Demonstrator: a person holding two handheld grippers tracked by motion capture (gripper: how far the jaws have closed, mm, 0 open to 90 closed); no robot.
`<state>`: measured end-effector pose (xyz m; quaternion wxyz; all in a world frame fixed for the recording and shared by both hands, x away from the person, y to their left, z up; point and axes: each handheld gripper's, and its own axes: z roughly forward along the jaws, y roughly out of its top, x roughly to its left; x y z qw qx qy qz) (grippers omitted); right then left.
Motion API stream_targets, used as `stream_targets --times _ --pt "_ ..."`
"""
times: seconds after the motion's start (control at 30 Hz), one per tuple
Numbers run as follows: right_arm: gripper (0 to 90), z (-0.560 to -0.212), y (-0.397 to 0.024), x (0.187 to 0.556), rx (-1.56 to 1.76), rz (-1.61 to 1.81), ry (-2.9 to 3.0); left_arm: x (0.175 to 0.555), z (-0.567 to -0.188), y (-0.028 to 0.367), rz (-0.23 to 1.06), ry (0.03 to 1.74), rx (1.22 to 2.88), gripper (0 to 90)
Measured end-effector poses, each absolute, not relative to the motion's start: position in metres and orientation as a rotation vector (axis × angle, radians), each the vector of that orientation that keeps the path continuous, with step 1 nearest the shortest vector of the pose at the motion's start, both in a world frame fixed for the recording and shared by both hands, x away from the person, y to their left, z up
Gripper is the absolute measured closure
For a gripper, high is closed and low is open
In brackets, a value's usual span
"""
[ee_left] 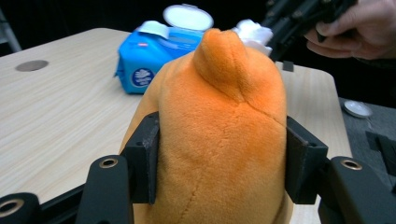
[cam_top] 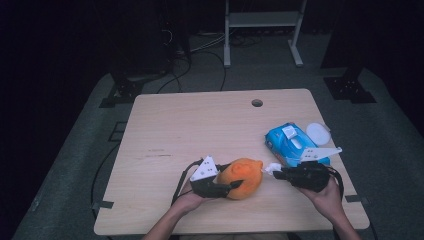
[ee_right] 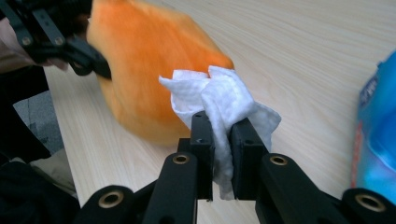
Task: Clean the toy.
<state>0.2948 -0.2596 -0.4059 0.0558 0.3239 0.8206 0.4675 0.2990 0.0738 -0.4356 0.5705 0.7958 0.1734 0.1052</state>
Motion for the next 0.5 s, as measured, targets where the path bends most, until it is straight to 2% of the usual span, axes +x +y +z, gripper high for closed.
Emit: stream_targets --times 0.1,0.2,0.3,0.33,0.43,0.5 --pt "79.1 -0.410 -0.269 0.296 1.015 1.413 2.480 0.302 -0.434 0.079 0.261 0.433 1.861 41.2" --pt "70.9 -0.414 -0.275 0.297 1.045 1.434 2.462 0.306 -0.431 0.087 0.274 0.464 1.835 41.2" --pt "67.4 -0.416 -0.278 0.299 1.065 1.448 2.452 0.309 -0.429 0.092 0.289 0.483 1.828 41.2" --pt "63.0 -0.417 -0.279 0.301 1.071 1.456 2.448 0.313 -0.426 0.098 0.309 0.504 1.822 41.2" --pt "60.9 -0.418 -0.279 0.303 1.069 1.461 2.447 0.318 -0.423 0.106 0.341 0.526 1.816 41.2" --pt "57.4 -0.419 -0.277 0.305 1.065 1.460 2.450 0.326 -0.415 0.119 0.435 0.556 1.815 41.2"
